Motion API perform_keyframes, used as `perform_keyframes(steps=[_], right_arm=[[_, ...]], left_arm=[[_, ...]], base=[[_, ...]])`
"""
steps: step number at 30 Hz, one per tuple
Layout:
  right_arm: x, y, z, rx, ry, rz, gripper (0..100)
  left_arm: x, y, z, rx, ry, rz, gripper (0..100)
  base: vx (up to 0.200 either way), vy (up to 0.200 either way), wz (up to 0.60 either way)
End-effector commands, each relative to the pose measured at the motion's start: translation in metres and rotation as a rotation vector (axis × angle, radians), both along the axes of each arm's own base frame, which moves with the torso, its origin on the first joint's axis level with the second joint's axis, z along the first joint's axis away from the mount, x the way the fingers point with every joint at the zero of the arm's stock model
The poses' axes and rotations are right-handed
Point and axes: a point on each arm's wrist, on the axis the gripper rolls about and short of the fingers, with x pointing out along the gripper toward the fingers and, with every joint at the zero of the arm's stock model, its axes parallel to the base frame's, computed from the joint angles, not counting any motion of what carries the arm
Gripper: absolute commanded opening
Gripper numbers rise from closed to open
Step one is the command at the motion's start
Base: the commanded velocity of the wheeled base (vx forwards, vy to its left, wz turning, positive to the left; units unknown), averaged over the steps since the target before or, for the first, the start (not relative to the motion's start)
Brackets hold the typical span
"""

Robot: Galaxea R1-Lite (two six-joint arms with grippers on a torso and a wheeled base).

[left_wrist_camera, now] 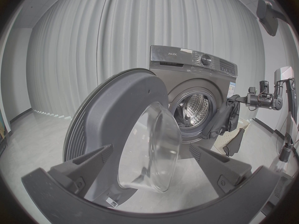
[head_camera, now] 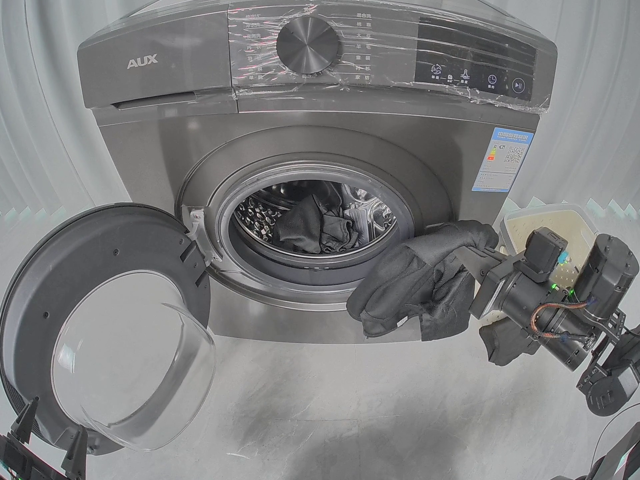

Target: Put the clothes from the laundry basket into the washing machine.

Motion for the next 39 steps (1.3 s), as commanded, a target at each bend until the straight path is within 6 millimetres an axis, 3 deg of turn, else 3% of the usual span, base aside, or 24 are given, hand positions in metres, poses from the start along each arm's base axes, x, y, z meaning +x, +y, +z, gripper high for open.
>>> perform_keyframes(steps=[1, 7, 21, 39], right_arm=[[-0.005, 0.003, -0.001, -0.003, 0.004, 0.019, 0], [-0.008, 0.004, -0.002, -0.009, 0.011, 0.030, 0], [-0.001, 0.012, 0.006, 0.014, -0.020, 0.042, 0], [0.021, 0.054, -0.006, 0.048, 0.022, -0.021, 0]], left_arm=[[0.000, 0.000, -0.005, 0.013, -0.001, 0.008, 100], [0.000, 0.000, -0.005, 0.045, 0.000, 0.000, 100], [0.000, 0.000, -0.005, 0.048, -0.003, -0.003, 100], [0.000, -0.001, -0.004, 0.106, -0.014, -0.048, 100]], base=[[0.000, 0.000, 0.00], [0.000, 0.000, 0.00], [-0.200, 0.000, 0.00], [-0.011, 0.000, 0.00]])
